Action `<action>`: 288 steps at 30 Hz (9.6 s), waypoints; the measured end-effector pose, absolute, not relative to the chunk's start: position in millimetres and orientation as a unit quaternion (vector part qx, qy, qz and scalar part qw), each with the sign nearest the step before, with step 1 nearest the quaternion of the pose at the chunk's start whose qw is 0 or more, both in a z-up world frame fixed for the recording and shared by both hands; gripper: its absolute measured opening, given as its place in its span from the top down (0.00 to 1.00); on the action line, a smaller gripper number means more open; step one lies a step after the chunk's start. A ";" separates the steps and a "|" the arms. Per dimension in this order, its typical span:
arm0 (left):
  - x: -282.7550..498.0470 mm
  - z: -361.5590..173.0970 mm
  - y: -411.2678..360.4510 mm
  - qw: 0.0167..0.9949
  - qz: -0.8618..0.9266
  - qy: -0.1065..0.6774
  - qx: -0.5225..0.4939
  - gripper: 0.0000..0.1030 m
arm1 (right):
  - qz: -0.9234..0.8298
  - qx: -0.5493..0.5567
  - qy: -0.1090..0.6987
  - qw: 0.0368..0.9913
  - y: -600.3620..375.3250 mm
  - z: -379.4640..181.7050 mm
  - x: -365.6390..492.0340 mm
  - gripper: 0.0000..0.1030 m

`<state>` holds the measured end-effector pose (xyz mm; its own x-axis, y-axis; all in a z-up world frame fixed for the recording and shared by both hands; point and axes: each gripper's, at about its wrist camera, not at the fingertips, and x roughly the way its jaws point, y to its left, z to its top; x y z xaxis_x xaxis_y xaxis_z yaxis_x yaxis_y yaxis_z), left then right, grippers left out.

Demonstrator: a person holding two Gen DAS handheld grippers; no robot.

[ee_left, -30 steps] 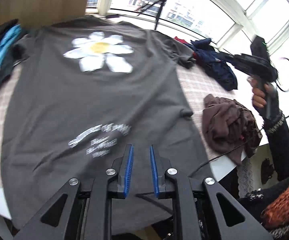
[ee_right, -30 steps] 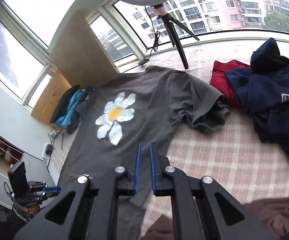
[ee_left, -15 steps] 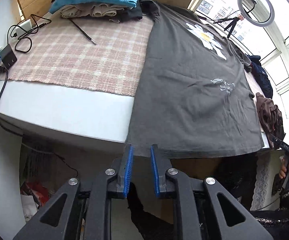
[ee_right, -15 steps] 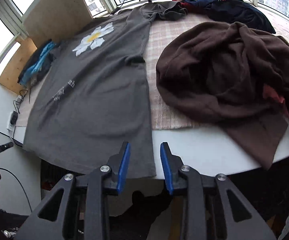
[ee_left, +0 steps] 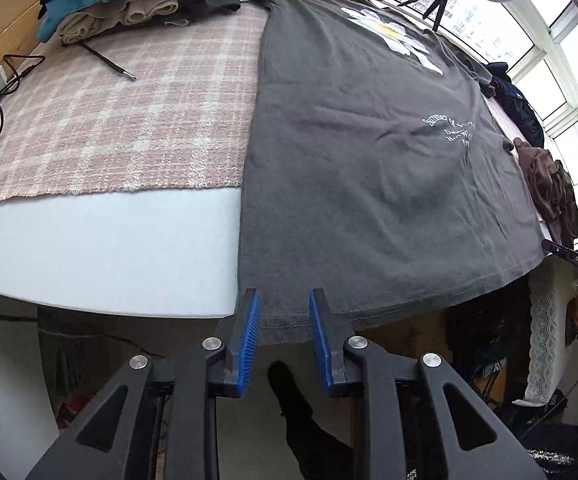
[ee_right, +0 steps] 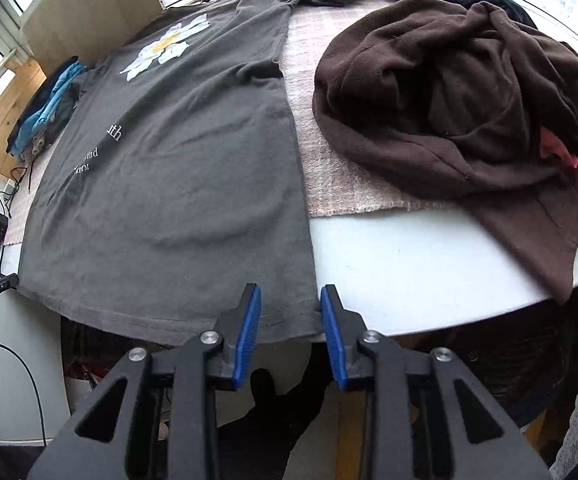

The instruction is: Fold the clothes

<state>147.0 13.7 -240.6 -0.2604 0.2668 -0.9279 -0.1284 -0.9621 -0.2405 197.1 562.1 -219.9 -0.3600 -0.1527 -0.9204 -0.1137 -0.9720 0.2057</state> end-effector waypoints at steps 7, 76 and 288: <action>144.6 -247.0 26.0 0.127 0.790 -0.036 -0.598 1.00 | -0.824 0.547 -0.141 0.035 567.5 -207.4 211.5 0.93; -213.8 -167.2 107.4 0.075 0.843 0.191 -0.497 0.59 | -0.824 0.562 -0.059 0.046 534.8 -190.1 -42.7 0.91; -205.0 -214.5 86.4 0.243 0.841 0.054 -0.479 0.72 | -0.804 0.581 -0.051 0.116 328.5 -209.2 -338.4 0.52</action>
